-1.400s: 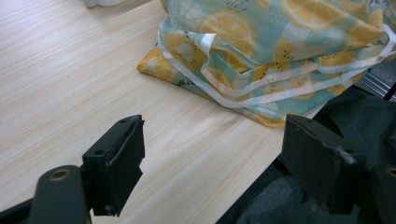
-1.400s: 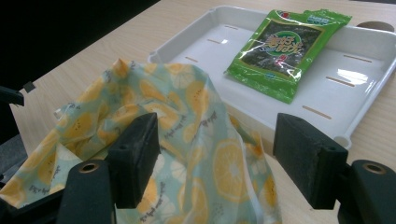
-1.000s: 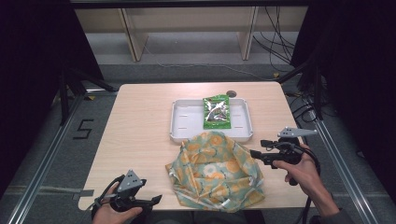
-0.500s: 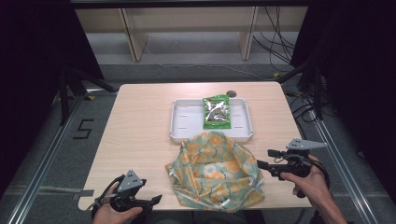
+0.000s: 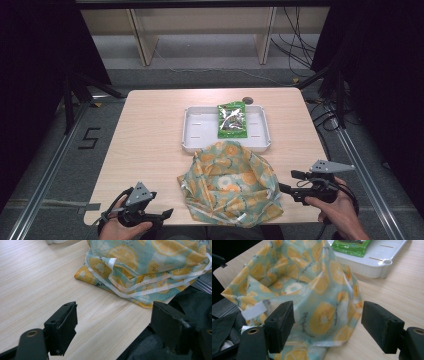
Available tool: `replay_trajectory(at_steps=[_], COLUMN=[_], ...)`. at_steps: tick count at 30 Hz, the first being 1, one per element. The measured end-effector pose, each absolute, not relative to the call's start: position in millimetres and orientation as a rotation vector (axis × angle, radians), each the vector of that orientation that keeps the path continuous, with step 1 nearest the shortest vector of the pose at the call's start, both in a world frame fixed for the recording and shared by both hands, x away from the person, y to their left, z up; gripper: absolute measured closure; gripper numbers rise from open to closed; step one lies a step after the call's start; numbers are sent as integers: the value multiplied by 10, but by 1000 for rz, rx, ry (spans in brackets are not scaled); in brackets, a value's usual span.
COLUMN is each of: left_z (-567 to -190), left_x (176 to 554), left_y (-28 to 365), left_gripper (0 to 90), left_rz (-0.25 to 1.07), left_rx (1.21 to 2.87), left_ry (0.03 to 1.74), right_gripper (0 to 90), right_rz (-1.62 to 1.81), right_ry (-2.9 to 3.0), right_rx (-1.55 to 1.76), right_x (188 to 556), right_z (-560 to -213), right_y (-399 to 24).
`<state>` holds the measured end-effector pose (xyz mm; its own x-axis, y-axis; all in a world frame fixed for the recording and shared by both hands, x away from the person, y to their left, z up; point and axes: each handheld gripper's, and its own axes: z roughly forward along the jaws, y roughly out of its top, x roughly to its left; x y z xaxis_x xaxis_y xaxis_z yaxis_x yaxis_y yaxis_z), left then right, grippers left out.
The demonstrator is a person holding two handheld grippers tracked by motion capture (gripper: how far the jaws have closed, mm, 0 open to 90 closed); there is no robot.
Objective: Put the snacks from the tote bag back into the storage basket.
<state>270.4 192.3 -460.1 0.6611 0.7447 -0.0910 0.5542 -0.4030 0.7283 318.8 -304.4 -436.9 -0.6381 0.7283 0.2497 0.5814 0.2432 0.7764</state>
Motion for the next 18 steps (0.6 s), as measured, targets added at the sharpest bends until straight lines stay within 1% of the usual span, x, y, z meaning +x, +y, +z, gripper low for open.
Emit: replay_trajectory(at_steps=[6,7,9,17,18], left_z=[-4602,-4590,-4602,-4600,-4592], left_x=[2699,2706,2704,2700,2702], left_y=[1921,1947,1931,1923,1936], left_gripper=[210,210,210,210,210], left_rz=[315,321,323,316,316], left_rx=[2105,2145,2112,2105,2126], left_ry=[1000,975,1001,1003,989], right_gripper=[273,273,273,273,273], right_rz=[1314,1317,1293,1294,1283], right_ry=[2344,2344,2344,2342,2345], right_rx=[1241,1261,1272,1218,1214], right_x=[3097,3080,3061,3060,3062], right_z=[-4410,-4416,-4419,-4446,-4445], right_y=[-3079,-3075,-3080,-3114,-3119])
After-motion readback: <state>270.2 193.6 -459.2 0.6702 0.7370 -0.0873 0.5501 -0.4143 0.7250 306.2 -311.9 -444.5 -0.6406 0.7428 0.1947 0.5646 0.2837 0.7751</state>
